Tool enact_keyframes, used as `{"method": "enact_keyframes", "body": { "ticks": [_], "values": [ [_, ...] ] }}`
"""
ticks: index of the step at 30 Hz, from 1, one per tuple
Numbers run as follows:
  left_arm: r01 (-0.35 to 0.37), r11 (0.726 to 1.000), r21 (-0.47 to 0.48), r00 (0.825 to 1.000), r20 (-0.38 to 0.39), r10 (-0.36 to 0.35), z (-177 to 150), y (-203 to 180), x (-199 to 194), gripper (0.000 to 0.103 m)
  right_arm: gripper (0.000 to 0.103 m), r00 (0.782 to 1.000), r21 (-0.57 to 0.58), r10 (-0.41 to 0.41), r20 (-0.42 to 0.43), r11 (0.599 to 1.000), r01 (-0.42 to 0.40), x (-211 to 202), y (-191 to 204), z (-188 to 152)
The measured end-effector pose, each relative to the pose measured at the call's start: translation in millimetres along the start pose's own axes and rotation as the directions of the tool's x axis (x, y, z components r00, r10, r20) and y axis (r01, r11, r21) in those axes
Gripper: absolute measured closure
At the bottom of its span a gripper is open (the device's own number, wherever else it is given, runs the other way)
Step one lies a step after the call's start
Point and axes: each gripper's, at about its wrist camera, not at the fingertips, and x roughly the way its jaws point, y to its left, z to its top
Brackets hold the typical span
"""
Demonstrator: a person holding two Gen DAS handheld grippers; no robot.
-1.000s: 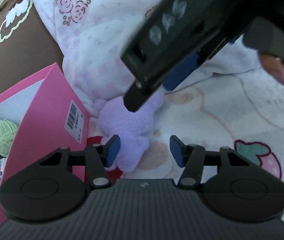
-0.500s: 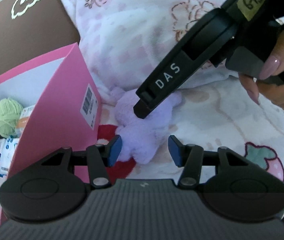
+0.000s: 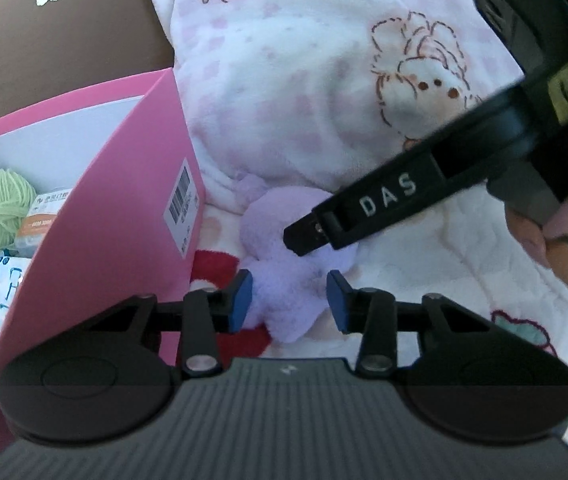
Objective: Organize objects
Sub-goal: 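Lower the left tool onto the lilac plush toy and close it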
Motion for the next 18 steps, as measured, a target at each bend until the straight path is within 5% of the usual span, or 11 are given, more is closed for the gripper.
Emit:
{"method": "enact_keyframes", "body": {
  "ticks": [7, 18],
  "values": [
    [0.036, 0.999, -0.006, 0.999, 0.033, -0.035, 7, 3, -4, 0.075, 0.062, 0.999, 0.09, -0.009, 0.05, 0.996, 0.005, -19, -4, -21],
    [0.136, 0.989, -0.055, 0.991, 0.0, -0.136, 6, 4, -22, 0.076, 0.066, 0.997, 0.289, -0.035, 0.074, 0.957, 0.012, -43, -2, -54]
  ]
}}
